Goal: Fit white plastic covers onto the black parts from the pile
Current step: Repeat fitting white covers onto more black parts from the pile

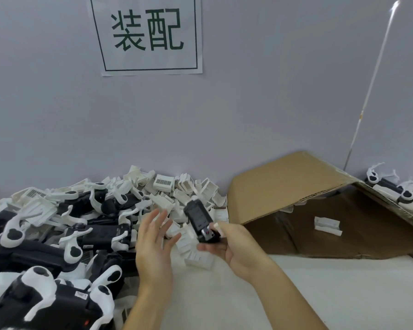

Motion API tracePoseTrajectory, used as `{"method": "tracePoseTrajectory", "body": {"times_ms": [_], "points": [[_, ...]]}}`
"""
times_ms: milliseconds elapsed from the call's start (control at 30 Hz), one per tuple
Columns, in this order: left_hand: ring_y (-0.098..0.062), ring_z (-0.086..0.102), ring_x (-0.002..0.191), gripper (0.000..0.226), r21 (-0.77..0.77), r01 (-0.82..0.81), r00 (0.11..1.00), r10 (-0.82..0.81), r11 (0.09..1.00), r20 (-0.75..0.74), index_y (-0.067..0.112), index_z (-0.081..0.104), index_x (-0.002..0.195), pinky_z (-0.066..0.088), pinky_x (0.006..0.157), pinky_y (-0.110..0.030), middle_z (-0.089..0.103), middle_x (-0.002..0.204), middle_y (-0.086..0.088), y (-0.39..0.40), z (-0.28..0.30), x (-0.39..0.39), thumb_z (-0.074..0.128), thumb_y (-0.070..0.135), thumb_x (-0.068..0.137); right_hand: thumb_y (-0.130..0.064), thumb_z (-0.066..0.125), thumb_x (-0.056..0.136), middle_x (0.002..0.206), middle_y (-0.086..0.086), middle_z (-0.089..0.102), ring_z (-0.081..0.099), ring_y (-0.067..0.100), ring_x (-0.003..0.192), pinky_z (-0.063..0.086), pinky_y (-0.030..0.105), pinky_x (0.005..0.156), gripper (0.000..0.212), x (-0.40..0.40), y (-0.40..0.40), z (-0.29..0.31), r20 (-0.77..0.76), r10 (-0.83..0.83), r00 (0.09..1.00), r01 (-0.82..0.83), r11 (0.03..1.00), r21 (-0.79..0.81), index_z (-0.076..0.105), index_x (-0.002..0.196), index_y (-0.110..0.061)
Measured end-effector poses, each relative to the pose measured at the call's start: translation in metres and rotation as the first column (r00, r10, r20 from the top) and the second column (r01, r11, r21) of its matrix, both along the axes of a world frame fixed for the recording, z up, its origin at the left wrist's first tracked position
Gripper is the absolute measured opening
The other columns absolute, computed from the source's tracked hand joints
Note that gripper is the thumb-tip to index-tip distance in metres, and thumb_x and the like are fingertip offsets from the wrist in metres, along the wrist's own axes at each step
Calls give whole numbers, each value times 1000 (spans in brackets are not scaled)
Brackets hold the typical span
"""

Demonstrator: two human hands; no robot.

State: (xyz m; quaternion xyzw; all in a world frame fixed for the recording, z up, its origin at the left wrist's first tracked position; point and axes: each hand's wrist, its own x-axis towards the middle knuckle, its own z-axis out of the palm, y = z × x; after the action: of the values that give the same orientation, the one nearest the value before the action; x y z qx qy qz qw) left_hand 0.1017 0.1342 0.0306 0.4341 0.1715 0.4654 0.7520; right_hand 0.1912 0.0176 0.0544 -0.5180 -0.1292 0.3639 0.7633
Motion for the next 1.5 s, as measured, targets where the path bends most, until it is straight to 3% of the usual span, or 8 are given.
{"method": "tracePoseTrajectory", "body": {"times_ms": [133, 267, 400, 633, 900, 1067, 1167, 1500], "points": [[-23, 63, 115, 28, -16, -3, 1000, 3, 1000, -10, 22, 63, 114, 51, 82, -39, 67, 126, -6, 1, 1, -1, 37, 15, 107, -8, 45, 102, 86, 17, 62, 66, 24, 57, 53, 21, 45, 20, 24, -4, 64, -144, -326, 934, 356, 863, 358, 61, 92, -1], [-22, 66, 106, 31, -9, -4, 1000, 4, 1000, -18, 21, 66, 109, 52, 78, -39, 69, 120, -5, 0, 1, -2, 36, 11, 106, -45, 39, 105, 123, 15, 50, 75, 31, 84, 58, 40, 86, 53, 49, -31, 91, -239, -484, 842, 525, 632, 569, 40, 146, -11], [-20, 68, 97, 31, 1, 19, 999, -19, 1000, -32, 15, 65, 112, 51, 75, -36, 71, 114, -6, 0, 1, -2, 35, 10, 106, -23, 43, 106, 97, 7, 66, 71, 23, 76, 47, 28, 64, 23, 22, -18, 27, 125, -488, 864, 437, 850, 293, 59, 89, -21], [-22, 69, 79, 26, 129, 29, 993, -13, 991, -121, 3, 65, 94, 55, 63, -28, 75, 87, -10, -3, -3, -2, 41, -4, 100, 2, 55, 94, 71, -6, 71, 64, 6, 60, 52, 19, 62, 33, -17, 9, -70, 638, -94, 764, 314, 918, -242, 76, 87, -22], [-14, 59, 56, 40, 343, 113, 968, -26, 932, -250, 2, 61, 64, 49, 56, -20, 63, 60, -6, -6, -7, 0, 33, -23, 78, 5, 57, 88, 73, -11, 72, 63, 7, 64, 51, 21, 64, 36, -15, 5, -72, 689, -150, 709, 382, 903, -195, 75, 78, -24], [-3, 44, 51, 44, 633, 340, 828, 98, 696, -553, 26, 55, 52, 35, 52, -21, 53, 51, 8, -11, -24, 6, 44, -9, 76, 8, 56, 86, 72, -9, 71, 64, 7, 68, 49, 18, 63, 33, -12, 6, -75, 703, -204, 681, 413, 900, -139, 73, 79, -19], [2, 50, 72, 37, 708, 410, 728, 262, 574, -634, 32, 50, 71, 38, 62, -15, 57, 78, 11, -9, -45, 8, 47, -3, 81, 8, 57, 88, 72, -3, 70, 65, 13, 69, 50, 21, 64, 31, -11, 6, -76, 680, -244, 691, 431, 895, -116, 70, 82, -19], [3, 51, 76, 32, 728, 279, 784, 289, 627, -549, 26, 54, 70, 38, 63, -12, 53, 79, 11, -5, -64, 11, 51, -5, 77, 6, 61, 87, 69, -6, 62, 57, 9, 65, 42, 15, 55, 33, -18, 8, -78, 778, -218, 589, 409, 911, -54, 66, 86, -26]]}}
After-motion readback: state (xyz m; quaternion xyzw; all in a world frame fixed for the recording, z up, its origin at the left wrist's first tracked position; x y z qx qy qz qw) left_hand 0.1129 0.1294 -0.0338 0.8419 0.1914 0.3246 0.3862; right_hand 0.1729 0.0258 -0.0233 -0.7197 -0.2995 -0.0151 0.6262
